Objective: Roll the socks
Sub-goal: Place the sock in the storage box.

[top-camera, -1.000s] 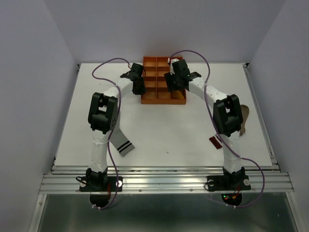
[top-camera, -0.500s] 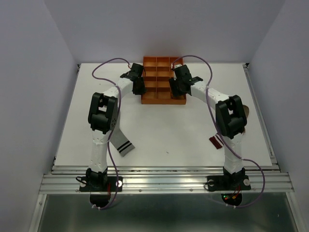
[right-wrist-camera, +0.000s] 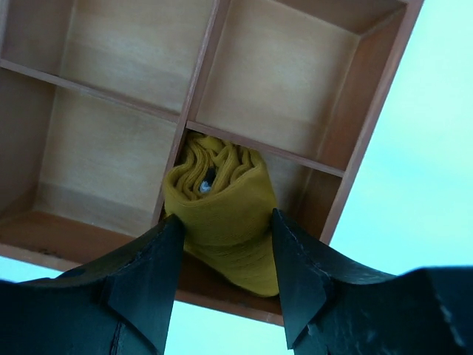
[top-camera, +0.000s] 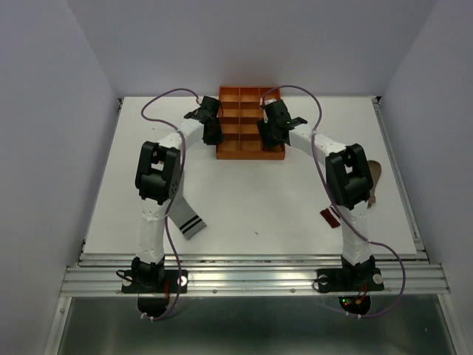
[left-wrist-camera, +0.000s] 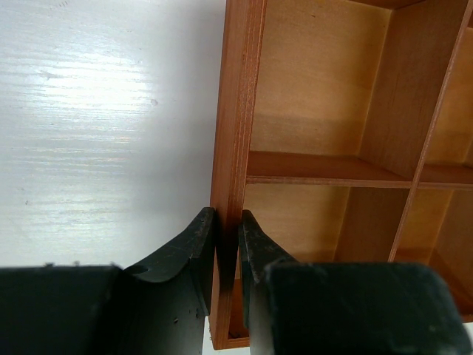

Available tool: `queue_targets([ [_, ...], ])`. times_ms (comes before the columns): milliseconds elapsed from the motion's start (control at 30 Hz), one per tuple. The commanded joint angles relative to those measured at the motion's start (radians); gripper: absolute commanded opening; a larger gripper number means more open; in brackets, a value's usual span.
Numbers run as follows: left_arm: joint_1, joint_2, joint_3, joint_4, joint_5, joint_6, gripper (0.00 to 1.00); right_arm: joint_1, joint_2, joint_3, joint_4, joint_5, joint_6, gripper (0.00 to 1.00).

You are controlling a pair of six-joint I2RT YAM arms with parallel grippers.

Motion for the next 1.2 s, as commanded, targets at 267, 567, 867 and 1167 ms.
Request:
queue_targets([
  [267, 0.014, 0.059, 0.031, 0.026, -0.005, -0.038, 0.00, 0.002, 0.112, 0.039, 0.033, -0.026, 0.046, 0.53],
  [567, 0.014, 0.053, 0.033, 0.023, -0.010, -0.038, 0.00, 0.002, 0.152, -0.007, -0.021, 0.160, 0.086, 0.52],
  [867, 0.013, 0.056, 0.050, 0.008, -0.017, -0.044, 0.00, 0.002, 0.058, 0.021, -0.029, 0.100, 0.060, 0.54],
  [1167, 0.013, 0.052, 0.064, 0.002, -0.008, -0.064, 0.00, 0.002, -0.034, 0.079, -0.027, 0.046, 0.021, 0.57],
])
